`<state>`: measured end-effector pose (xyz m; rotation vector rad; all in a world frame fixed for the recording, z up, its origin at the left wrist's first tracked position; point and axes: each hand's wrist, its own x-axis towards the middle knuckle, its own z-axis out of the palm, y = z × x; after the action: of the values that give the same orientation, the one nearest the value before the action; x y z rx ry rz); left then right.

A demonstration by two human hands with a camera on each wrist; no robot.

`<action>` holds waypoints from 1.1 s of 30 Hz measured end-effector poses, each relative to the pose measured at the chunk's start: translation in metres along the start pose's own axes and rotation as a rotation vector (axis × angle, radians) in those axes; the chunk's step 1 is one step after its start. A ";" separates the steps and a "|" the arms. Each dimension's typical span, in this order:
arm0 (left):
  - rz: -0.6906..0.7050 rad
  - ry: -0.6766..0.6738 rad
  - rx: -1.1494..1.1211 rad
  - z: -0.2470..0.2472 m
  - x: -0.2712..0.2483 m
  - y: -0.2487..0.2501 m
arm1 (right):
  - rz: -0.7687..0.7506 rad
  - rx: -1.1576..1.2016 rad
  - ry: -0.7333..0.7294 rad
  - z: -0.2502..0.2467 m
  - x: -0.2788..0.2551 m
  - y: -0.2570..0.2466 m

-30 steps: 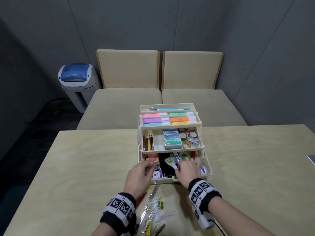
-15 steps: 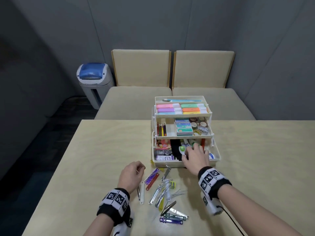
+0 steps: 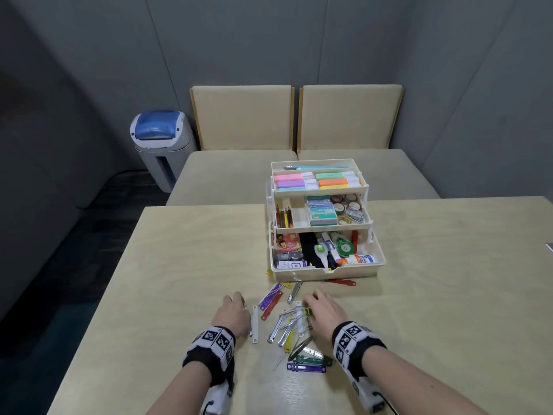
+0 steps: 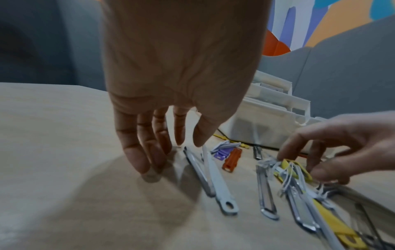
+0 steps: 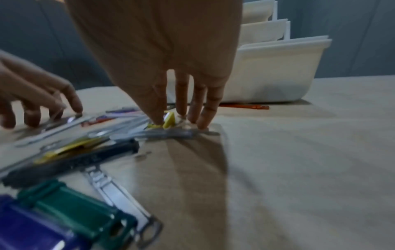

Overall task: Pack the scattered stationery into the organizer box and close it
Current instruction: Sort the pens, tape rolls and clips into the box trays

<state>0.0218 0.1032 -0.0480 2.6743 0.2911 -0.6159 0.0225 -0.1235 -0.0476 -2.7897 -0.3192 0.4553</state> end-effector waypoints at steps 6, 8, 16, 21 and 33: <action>0.014 -0.033 -0.070 0.002 0.001 0.004 | -0.014 -0.023 0.001 -0.002 -0.010 0.015; 0.032 -0.034 -0.095 0.004 0.003 0.007 | -0.008 0.006 0.016 -0.005 -0.012 0.021; 0.071 -0.029 -0.127 0.002 0.013 0.015 | 0.073 0.303 -0.006 -0.049 -0.009 0.024; 0.072 -0.057 -0.144 -0.001 0.012 0.018 | 0.046 0.614 0.242 -0.132 0.034 -0.012; 0.148 -0.094 -0.139 -0.014 0.026 0.008 | 0.256 0.832 0.293 -0.141 0.151 -0.049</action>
<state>0.0517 0.1044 -0.0459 2.4986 0.1046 -0.6482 0.2024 -0.0733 0.0548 -2.0299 0.2514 0.1626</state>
